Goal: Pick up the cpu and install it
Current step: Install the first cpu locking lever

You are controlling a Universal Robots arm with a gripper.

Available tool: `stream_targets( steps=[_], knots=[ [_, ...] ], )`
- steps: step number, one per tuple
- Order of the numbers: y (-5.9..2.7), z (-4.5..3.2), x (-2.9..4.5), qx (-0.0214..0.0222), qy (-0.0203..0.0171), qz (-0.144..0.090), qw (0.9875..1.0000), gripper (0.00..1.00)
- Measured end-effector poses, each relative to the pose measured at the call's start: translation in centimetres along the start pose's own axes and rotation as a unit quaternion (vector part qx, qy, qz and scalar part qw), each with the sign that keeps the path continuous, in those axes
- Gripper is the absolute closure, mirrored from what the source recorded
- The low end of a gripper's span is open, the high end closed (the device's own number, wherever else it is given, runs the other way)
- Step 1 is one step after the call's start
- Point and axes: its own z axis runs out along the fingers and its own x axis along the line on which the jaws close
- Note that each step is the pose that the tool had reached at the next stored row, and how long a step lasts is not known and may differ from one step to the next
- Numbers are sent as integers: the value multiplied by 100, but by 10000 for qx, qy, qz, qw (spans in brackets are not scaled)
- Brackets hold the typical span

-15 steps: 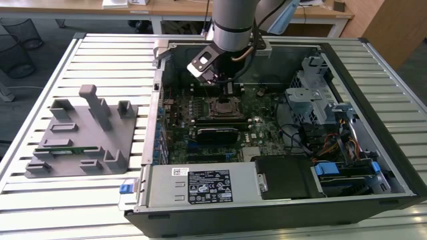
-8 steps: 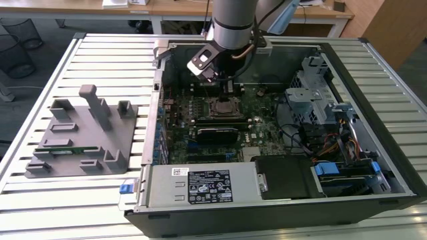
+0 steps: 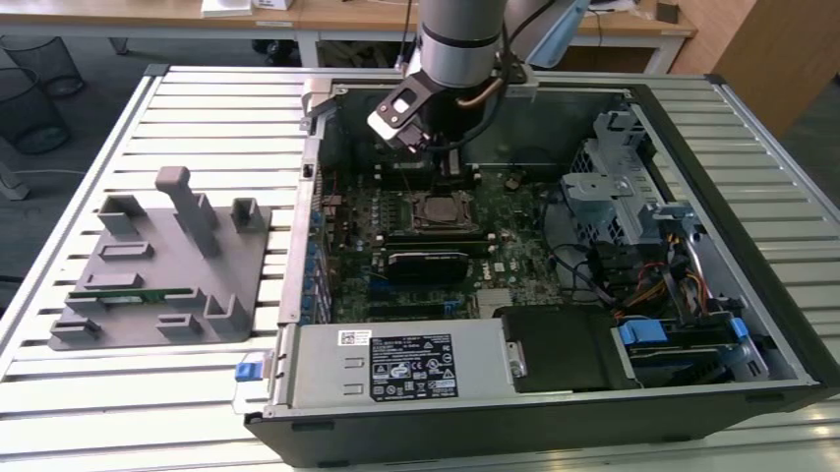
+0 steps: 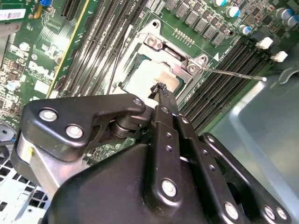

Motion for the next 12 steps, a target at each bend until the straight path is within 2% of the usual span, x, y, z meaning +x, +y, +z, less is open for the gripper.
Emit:
stream_targets(
  steps=[10, 12],
  knots=[
    [-1, -239, 0, 0, 0, 0, 10000, 89],
    [-1, -250, 0, 0, 0, 0, 10000, 89]
  ],
)
